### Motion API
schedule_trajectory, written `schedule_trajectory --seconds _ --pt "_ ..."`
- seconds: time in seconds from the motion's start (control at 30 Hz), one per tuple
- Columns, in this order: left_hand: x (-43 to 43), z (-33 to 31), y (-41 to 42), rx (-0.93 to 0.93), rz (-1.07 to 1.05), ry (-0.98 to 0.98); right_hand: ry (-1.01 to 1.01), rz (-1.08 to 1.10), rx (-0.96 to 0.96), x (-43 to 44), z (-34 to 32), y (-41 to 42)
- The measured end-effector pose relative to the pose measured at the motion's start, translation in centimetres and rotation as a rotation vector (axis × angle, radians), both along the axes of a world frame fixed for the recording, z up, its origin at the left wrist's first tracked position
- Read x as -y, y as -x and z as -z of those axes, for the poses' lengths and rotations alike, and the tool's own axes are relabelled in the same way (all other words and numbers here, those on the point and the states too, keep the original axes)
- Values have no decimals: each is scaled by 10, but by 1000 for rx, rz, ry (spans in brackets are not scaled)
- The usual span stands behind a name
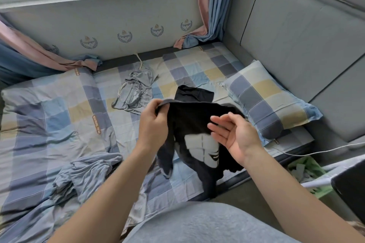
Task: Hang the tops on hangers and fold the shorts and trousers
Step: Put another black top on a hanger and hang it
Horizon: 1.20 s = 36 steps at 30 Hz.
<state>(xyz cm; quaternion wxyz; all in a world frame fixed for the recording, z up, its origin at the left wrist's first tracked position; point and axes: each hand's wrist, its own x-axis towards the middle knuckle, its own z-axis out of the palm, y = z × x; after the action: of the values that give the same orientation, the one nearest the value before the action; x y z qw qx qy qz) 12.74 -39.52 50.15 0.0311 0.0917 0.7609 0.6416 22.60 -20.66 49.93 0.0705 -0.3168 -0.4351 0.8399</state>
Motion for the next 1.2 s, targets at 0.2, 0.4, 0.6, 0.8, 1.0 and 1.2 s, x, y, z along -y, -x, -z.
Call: schedule_trajectory --seconds 0.2,0.4,0.6,0.8,1.0,1.2 --pt "0 -28 -2 -154 276 92 -522 -200 78 18 16 -6" --pt "26 -45 8 -200 434 135 -894 -495 -164 31 7 17" --pt "56 -45 17 -181 359 102 -961 -794 -66 52 26 49" --pt "88 -31 20 -79 236 69 -1034 -753 74 48 63 49" --pt "117 0 27 -16 156 176 -733 -470 -29 30 30 42" --pt "113 20 40 144 389 498 -606 -327 -69 32 1 14"
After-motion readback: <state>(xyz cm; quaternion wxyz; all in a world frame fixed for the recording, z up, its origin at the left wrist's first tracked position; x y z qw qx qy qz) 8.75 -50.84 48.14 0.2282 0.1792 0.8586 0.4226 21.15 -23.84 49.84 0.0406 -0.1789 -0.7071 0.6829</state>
